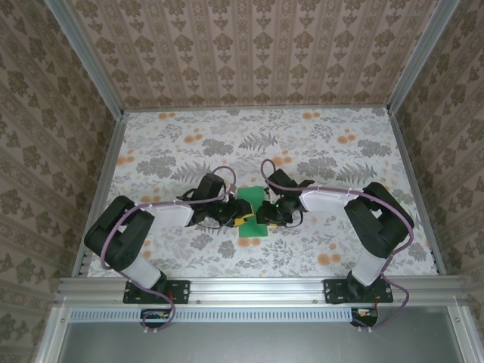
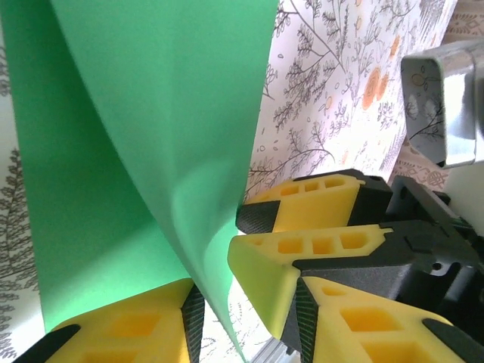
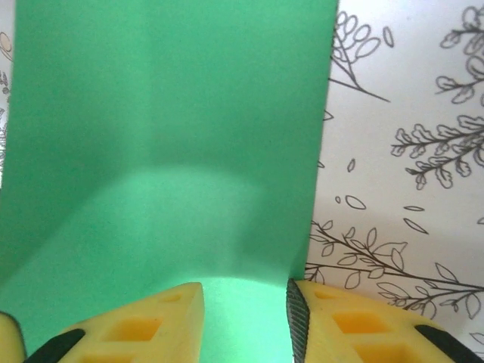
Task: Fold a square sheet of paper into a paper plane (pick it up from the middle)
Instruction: Fold the triangle a second time at the center of the table.
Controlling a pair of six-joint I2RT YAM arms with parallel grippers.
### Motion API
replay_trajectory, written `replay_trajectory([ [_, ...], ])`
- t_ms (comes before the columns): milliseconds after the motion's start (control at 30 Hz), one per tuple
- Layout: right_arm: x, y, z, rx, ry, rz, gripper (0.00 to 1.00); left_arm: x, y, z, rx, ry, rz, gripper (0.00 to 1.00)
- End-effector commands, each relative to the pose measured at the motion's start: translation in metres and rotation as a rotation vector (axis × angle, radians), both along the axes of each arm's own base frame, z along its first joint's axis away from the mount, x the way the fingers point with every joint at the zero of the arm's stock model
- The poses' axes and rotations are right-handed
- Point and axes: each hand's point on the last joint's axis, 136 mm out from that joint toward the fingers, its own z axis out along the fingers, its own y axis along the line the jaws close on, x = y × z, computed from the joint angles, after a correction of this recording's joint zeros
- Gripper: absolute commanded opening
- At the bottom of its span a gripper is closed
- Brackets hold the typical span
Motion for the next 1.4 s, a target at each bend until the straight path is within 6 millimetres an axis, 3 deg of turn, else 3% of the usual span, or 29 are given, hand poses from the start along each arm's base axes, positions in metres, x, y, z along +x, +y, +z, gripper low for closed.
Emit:
replay_trajectory([
  [0,-0.007,-0.006,0.002,-0.006,0.024,-0.008,0.32,0.01,-0.007,0.011,-0.032,-0.012,0.016,0.4],
  [200,-0.007,-0.004,-0.005,-0.008,0.049,-0.001,0.21,0.001,-0.002,0.011,-0.045,0.005,0.024,0.39],
  [700,-0.01,-0.012,-0.024,-0.082,0.1,-0.018,0.22,-0.033,-0.005,0.004,-0.033,0.039,-0.017,0.37],
  [1000,-0.014,-0.015,-0.027,-0.098,0.119,-0.021,0.22,-0.017,-0.018,0.033,-0.12,-0.027,0.002,0.37],
  [1367,-0.009,-0.005,-0.007,-0.013,0.088,-0.026,0.22,-0.002,-0.017,0.014,-0.098,0.0,0.067,0.38],
])
